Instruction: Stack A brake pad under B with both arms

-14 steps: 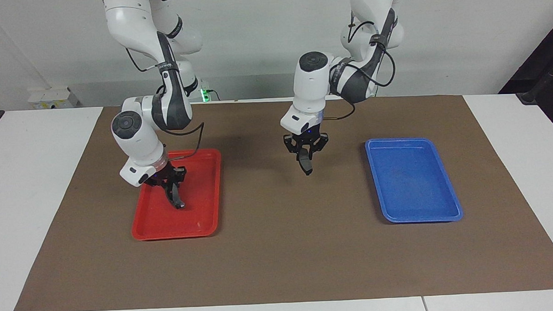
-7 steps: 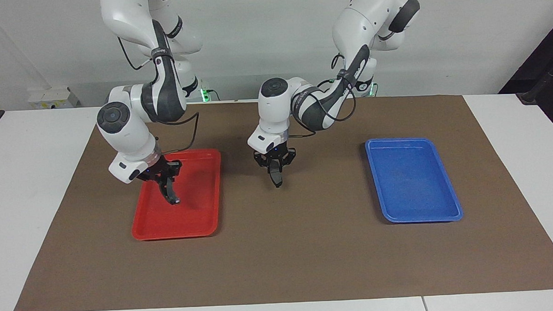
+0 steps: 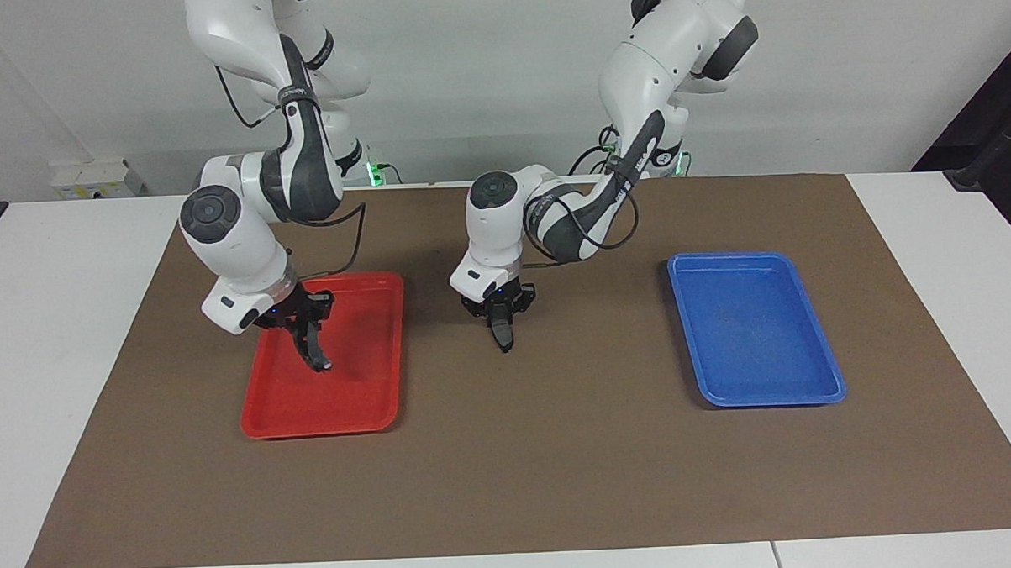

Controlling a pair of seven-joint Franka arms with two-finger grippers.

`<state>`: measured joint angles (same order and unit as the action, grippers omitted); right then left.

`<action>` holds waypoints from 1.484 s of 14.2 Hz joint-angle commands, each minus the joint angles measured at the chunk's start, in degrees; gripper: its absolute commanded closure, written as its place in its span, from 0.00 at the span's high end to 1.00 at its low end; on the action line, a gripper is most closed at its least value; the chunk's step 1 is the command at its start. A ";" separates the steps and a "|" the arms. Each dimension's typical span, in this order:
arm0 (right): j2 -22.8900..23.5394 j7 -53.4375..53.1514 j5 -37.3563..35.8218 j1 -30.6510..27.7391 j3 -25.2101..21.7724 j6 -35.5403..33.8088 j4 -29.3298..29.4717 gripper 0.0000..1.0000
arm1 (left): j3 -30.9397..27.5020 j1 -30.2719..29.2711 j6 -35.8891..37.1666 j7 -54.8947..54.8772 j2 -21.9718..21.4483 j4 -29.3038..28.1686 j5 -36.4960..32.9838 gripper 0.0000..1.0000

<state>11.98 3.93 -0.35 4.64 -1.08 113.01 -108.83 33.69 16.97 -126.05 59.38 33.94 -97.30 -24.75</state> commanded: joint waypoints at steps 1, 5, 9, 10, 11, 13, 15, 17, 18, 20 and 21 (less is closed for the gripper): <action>-0.47 1.87 0.70 -0.51 0.11 -1.39 0.73 0.00 | -1.26 1.22 1.59 1.35 0.77 2.12 -1.35 0.54; -0.47 1.87 0.70 -0.68 0.11 -2.26 1.34 0.00 | -2.40 1.04 3.25 1.00 -1.50 2.29 -1.27 1.00; -0.20 1.87 0.70 -0.51 0.03 -4.99 3.71 0.00 | -2.40 -1.23 11.43 -1.01 -7.82 3.00 1.61 1.00; -0.12 1.61 0.70 -0.25 0.11 -5.34 3.97 0.00 | -2.49 -2.63 12.57 -3.89 -10.54 3.00 5.20 1.00; -0.12 1.43 0.79 0.02 0.11 -5.43 4.06 0.00 | -2.75 -4.13 15.71 -8.62 -14.05 3.00 9.07 1.00; 0.06 -0.23 0.88 2.02 0.20 -6.13 5.20 0.00 | -6.16 -5.80 23.35 -21.51 -20.37 2.82 15.40 1.00; 0.15 -3.83 0.79 6.15 0.20 -6.22 5.82 0.00 | -10.47 -7.30 29.16 -31.39 -25.40 2.73 19.55 1.00; 0.32 -9.44 0.88 11.51 0.20 -5.96 7.40 0.00 | -18.00 -7.66 33.22 -40.17 -30.49 2.64 23.15 1.00; 0.50 -11.56 1.49 13.79 0.20 -5.35 7.93 0.00 | -21.96 -7.66 34.54 -44.31 -32.52 2.64 24.39 1.00; 2.86 -16.91 6.74 17.76 0.20 -3.60 9.77 0.00 | -28.22 -7.92 36.30 -52.48 -35.16 2.56 24.66 1.00; 4.18 -20.68 6.51 20.82 0.20 -1.76 10.47 0.00 | -29.72 -9.66 36.40 -56.44 -36.31 2.03 24.66 1.00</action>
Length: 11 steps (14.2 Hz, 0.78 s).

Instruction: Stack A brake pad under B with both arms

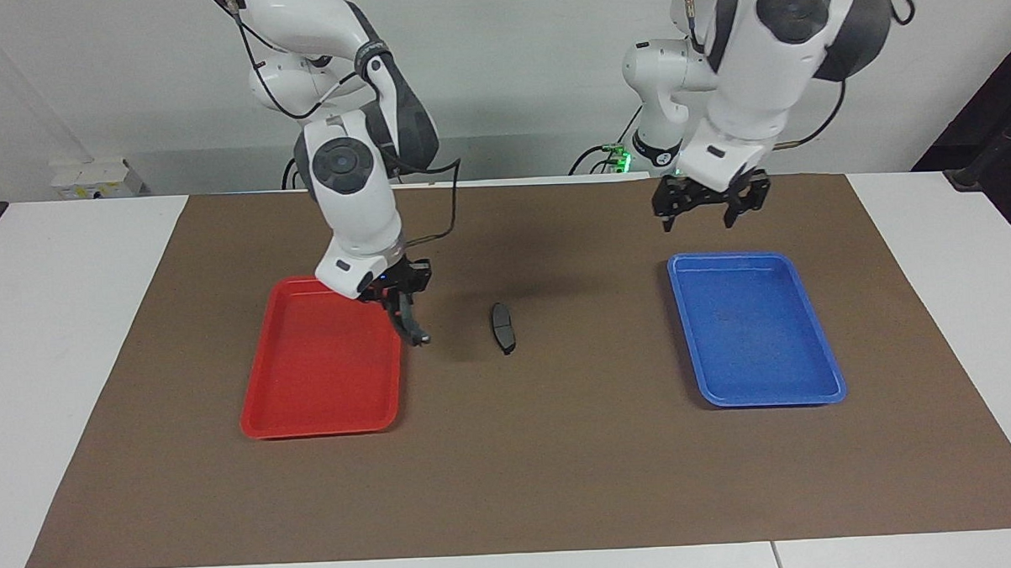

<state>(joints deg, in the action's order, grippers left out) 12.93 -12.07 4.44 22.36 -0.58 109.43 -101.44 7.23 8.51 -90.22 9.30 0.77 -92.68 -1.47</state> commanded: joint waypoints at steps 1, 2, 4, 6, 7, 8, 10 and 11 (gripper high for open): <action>4.28 -7.15 1.62 5.56 -0.38 3.84 3.36 0.00 | -3.71 -2.44 0.49 -9.45 -3.75 -3.38 1.47 1.00; 5.86 -9.61 1.62 7.50 -0.38 5.25 3.62 0.00 | -4.67 -2.88 -0.04 -11.83 -3.93 -4.26 1.56 1.00; 8.59 -12.53 1.53 9.88 -0.38 7.71 4.24 0.00 | -6.52 -2.89 -1.18 -13.52 -4.81 -6.45 2.87 1.00; 10.00 -12.62 1.53 10.86 -0.30 9.65 3.98 0.00 | -6.87 -2.98 -2.58 -14.57 -5.17 -8.91 2.96 1.00; 10.70 -12.62 1.53 10.95 -0.38 10.62 3.63 0.00 | -7.83 -3.06 -3.11 -14.75 -5.43 -9.88 3.05 1.00; 11.14 -12.54 1.45 10.86 -0.30 10.98 3.53 0.00 | -8.10 -3.06 -3.29 -15.54 -5.52 -10.24 3.22 1.00; 12.11 -12.62 1.45 11.30 -0.30 11.41 3.53 0.00 | -8.28 -3.06 -3.21 -16.33 -5.34 -10.76 3.40 1.00; 12.46 -12.54 1.45 11.30 -0.30 11.42 3.45 0.00 | -8.28 -3.06 -3.21 -16.33 -5.34 -11.29 3.40 1.00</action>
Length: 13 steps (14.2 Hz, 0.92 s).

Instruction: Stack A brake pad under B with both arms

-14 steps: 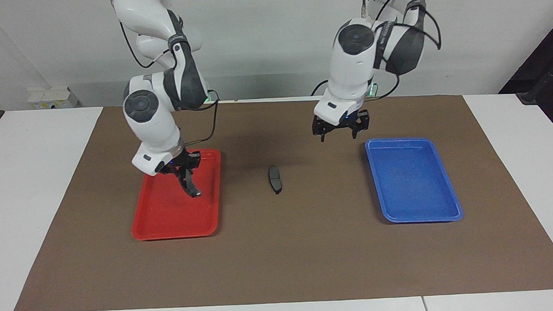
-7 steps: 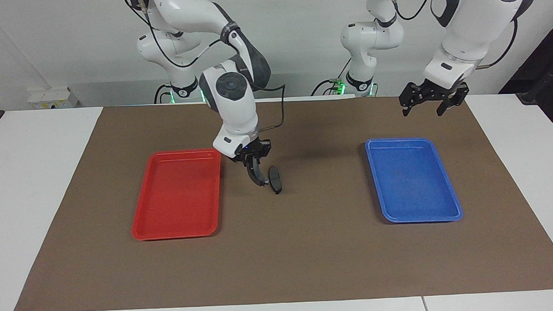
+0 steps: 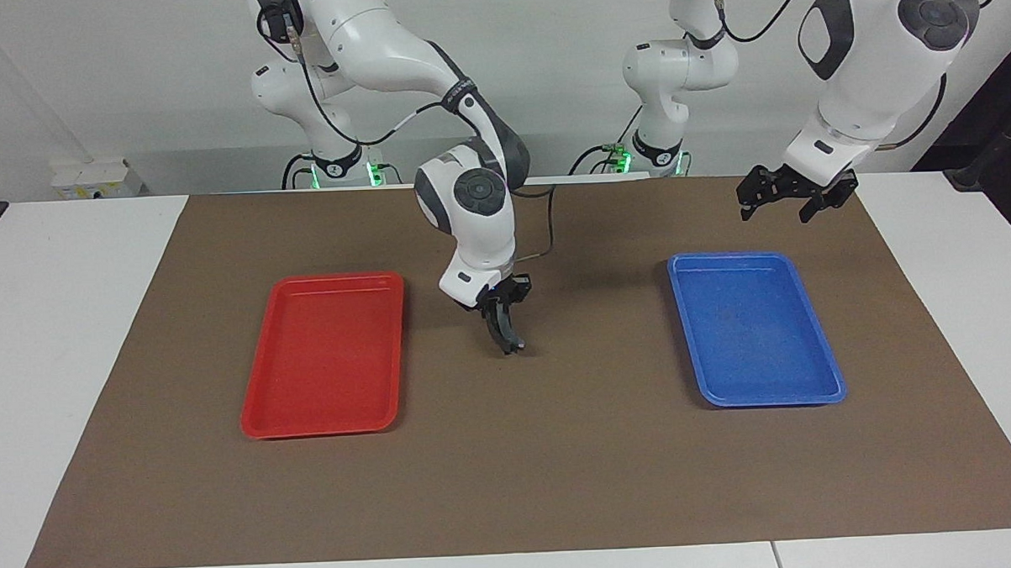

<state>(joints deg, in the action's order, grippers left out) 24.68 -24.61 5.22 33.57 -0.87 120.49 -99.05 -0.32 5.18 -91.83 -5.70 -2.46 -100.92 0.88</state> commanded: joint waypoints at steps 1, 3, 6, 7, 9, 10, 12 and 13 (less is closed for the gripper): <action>0.72 0.01 0.67 0.26 -0.01 0.97 0.79 0.00 | -0.73 0.27 -1.69 -1.34 -2.11 -3.40 1.06 1.00; 0.72 0.09 0.67 0.53 -0.01 1.24 -0.26 0.00 | -0.82 0.19 -2.13 -1.60 -1.84 -3.49 1.06 1.00; 0.72 0.27 0.67 0.44 -0.01 2.03 -0.71 0.00 | -1.26 0.18 -4.93 -1.77 -1.75 -4.27 1.06 1.00; 0.72 0.27 0.67 0.35 -0.01 2.47 -0.80 0.00 | -1.26 0.18 -6.68 -2.82 -2.10 -5.50 1.06 1.00; 0.72 0.36 0.67 -0.17 -0.01 2.82 -0.88 0.00 | -1.26 0.18 -7.93 -4.85 -2.11 -5.60 1.06 1.00; 0.72 0.44 0.67 -0.35 -0.01 2.82 -0.88 0.00 | -1.17 0.18 -7.67 -4.76 -1.85 -5.08 1.06 1.00; 0.72 0.36 0.76 -0.44 -0.01 2.91 -0.88 0.00 | -0.73 0.18 -7.05 -4.59 -1.32 -3.50 1.06 1.00; 0.72 0.36 0.85 -0.26 -0.01 2.91 -1.06 0.00 | -0.64 0.27 -6.62 -4.59 -1.32 -2.79 1.06 1.00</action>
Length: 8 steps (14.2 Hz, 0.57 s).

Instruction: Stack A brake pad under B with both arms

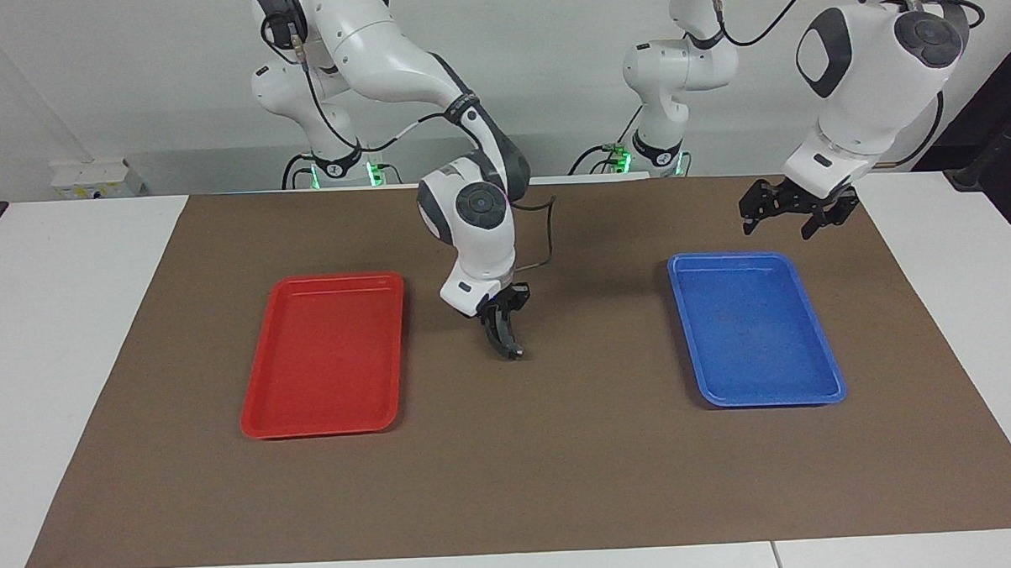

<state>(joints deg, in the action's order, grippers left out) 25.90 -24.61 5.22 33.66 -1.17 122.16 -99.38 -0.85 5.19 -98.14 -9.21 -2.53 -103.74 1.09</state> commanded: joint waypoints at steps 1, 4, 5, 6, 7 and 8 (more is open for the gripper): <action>-0.59 0.36 0.76 -0.26 0.30 2.28 -1.42 0.00 | -0.03 0.26 0.57 -1.24 -1.25 0.99 0.84 1.00; -1.03 0.36 0.84 -0.17 0.30 4.40 -3.54 0.00 | 0.67 0.17 3.74 -0.64 -1.34 4.42 0.84 1.00; -1.03 0.36 0.84 -0.08 0.30 4.40 -3.54 0.00 | 1.46 -0.09 3.92 -0.54 -1.51 4.51 0.76 1.00; -1.03 0.36 0.84 -0.08 0.30 4.40 -3.54 0.00 | 1.47 -0.18 4.62 -0.54 -1.60 4.60 0.76 1.00; -1.03 0.36 0.84 -0.08 0.30 4.40 -3.62 0.00 | 1.47 -0.27 5.67 -0.54 -1.69 5.91 0.58 1.00; -1.12 0.36 0.84 0.00 0.30 4.23 -3.62 0.00 | 1.47 -0.79 7.33 -0.46 -1.52 7.75 0.67 1.00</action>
<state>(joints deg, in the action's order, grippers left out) 25.84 -24.61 5.25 33.70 -1.14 124.80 -100.93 0.36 5.31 -94.15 -9.35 -3.81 -98.75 1.16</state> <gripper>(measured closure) 0.590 0.000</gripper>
